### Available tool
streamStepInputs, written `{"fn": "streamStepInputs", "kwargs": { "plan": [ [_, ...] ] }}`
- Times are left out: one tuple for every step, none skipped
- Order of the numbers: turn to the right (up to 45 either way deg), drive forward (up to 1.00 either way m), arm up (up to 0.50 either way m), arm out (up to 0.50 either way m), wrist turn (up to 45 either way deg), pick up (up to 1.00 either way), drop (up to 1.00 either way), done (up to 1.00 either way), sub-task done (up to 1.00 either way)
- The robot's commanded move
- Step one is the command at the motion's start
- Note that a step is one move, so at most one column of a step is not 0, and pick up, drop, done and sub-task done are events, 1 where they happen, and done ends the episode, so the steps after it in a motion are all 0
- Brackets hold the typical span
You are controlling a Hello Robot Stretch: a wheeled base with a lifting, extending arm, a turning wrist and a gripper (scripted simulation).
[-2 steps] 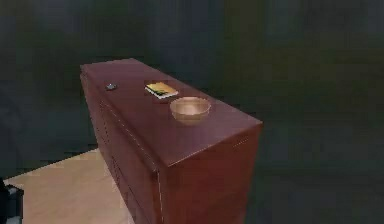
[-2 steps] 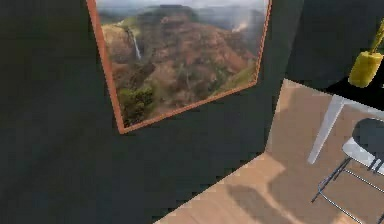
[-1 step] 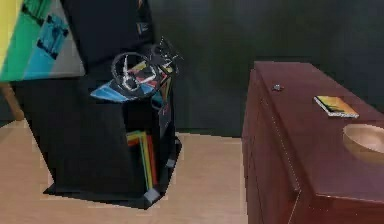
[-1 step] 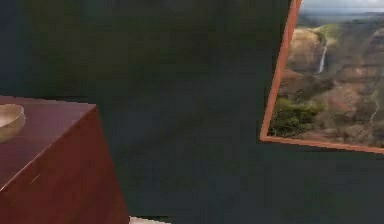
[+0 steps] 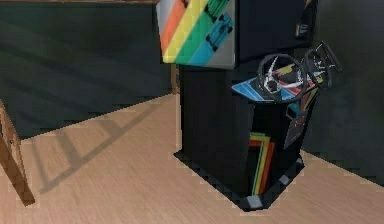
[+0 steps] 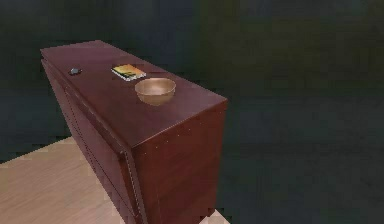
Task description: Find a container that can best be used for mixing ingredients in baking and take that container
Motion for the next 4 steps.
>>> {"fn": "streamStepInputs", "kwargs": {
  "plan": [
    [0.0, 0.0, 0.5, 0.0, 0.0, 0.0, 0.0, 0.0, 0.0],
    [0.0, 0.0, 0.38, 0.0, 0.0, 0.0, 0.0, 0.0, 0.0],
    [0.0, 0.0, 0.0, 0.48, 0.0, 0.0, 0.0, 0.0, 0.0],
    [0.0, 0.0, 0.0, 0.0, 45.0, 0.0, 0.0, 0.0, 0.0]
  ]
}}
